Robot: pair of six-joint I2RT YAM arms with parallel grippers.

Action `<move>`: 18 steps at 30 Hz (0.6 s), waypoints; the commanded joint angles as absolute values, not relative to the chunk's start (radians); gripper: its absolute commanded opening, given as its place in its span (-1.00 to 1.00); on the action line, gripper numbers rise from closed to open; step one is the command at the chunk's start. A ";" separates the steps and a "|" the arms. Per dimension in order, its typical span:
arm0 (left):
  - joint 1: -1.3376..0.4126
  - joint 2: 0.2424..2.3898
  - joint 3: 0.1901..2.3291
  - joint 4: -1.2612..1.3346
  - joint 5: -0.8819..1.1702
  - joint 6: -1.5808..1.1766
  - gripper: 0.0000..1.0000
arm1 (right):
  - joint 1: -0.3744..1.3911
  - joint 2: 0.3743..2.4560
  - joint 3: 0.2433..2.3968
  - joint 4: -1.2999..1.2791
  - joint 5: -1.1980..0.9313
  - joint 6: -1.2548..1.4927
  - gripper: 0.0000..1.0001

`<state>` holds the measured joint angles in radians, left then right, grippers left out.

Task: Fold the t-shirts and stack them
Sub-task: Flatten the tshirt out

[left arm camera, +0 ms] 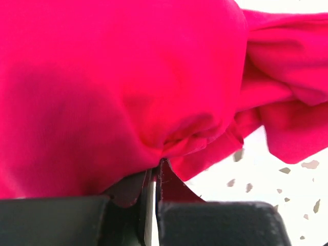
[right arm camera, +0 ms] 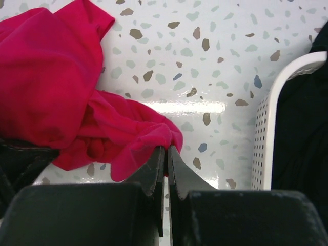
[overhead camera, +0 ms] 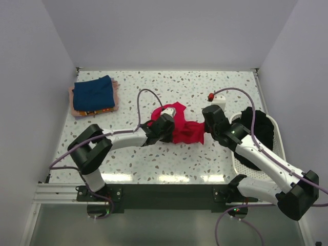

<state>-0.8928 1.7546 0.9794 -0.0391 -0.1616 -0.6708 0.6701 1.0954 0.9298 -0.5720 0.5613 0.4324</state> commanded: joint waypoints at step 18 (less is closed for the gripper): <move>-0.454 1.145 1.401 -0.749 -0.388 -0.189 -0.82 | 0.497 0.925 1.293 -0.632 0.790 0.181 -1.00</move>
